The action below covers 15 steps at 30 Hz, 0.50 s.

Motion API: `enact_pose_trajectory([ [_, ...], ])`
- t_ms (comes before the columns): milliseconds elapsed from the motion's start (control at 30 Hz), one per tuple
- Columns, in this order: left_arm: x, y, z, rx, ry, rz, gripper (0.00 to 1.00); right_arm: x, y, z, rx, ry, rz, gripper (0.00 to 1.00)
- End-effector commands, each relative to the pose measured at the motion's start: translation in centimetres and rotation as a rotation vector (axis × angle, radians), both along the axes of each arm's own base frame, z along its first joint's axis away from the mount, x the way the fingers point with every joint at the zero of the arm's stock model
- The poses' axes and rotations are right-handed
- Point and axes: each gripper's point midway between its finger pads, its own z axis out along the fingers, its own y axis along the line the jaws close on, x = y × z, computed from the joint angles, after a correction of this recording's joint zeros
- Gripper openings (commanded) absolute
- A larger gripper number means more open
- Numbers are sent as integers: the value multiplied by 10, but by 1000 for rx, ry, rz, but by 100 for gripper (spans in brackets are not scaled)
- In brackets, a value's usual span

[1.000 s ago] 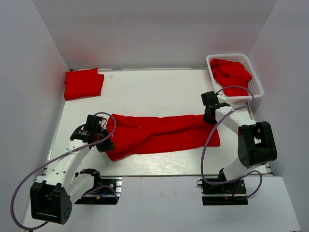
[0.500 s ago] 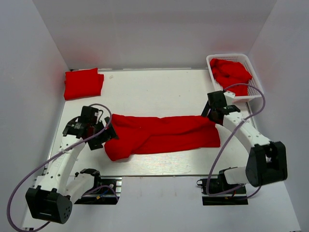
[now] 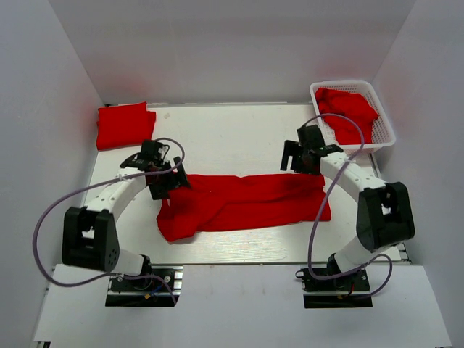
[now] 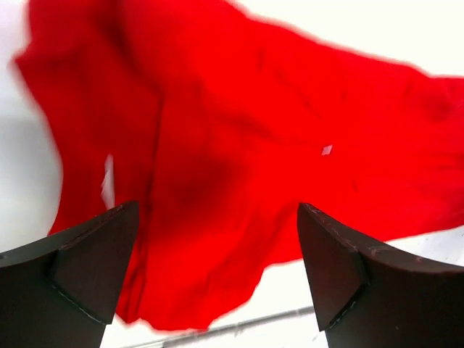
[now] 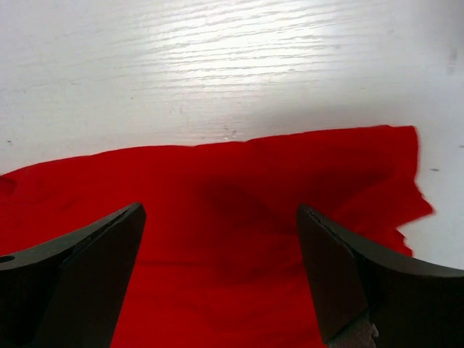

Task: Fold and stack the t-shirts
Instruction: Fold the other side of the tshirt into a rectangle

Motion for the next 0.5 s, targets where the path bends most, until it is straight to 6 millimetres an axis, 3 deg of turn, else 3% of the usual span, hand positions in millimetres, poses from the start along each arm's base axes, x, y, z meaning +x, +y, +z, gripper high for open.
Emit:
enact_pose_trajectory([
  [0, 48, -19, 21, -54, -152, -60, 100, 8, 17, 2, 29, 9, 57, 90],
  [167, 62, -31, 3, -81, -145, -96, 100, -7, 10, -27, 0, 87, 35, 90],
  [233, 59, -35, -14, -86, -101, -110, 100, -12, 10, -35, 1, 115, 26, 90],
  [467, 35, -18, -70, 9, 75, -73, 100, -36, -11, -58, -66, 198, -28, 90],
])
